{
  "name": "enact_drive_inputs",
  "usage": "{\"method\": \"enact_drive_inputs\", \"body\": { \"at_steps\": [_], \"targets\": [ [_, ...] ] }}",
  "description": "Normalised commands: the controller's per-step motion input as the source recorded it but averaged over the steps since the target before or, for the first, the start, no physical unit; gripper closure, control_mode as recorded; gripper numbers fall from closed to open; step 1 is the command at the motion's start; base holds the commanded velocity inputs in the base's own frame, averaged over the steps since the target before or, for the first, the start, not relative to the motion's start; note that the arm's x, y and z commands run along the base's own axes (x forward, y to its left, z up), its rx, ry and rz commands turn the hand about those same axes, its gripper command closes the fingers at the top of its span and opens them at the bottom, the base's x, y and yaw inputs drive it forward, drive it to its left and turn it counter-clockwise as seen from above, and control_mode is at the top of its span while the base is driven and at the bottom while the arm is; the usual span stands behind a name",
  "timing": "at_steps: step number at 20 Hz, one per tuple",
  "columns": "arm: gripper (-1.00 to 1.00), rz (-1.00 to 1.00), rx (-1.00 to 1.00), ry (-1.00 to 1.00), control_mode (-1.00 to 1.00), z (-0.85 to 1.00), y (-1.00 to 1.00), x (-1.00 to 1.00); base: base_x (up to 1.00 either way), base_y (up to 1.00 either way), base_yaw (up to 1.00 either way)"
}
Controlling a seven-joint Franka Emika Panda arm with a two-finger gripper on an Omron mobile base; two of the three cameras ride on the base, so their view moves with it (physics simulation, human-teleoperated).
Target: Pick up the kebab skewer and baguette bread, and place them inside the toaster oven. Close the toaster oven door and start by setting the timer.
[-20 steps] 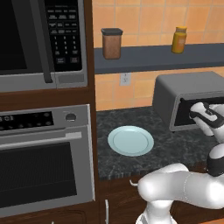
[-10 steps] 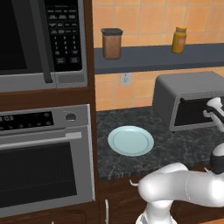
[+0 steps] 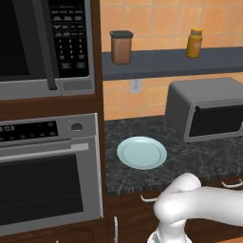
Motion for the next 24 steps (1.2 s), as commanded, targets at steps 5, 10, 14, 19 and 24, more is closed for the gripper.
{"method": "enact_drive_inputs", "body": {
  "at_steps": [5, 10, 14, 19, 24],
  "targets": [
    [-1.00, 0.12, 0.00, -0.08, -1.00, -0.17, -0.55, 0.03, 0.00, 0.00, 0.00],
    [-1.00, 0.09, 0.02, -0.09, -1.00, -0.26, -0.33, 0.38, 0.00, 0.00, 0.00],
    [-1.00, 0.08, 0.04, -0.09, -1.00, -0.28, -0.15, 0.53, 0.00, 0.00, 0.00],
    [-1.00, 0.05, 0.02, -0.07, -1.00, -0.23, -0.30, 0.50, 0.00, 0.00, 0.00],
    [-1.00, 0.00, 0.00, -0.09, -1.00, -0.17, -0.46, 0.28, 0.00, 0.00, 0.00]
  ]
}}
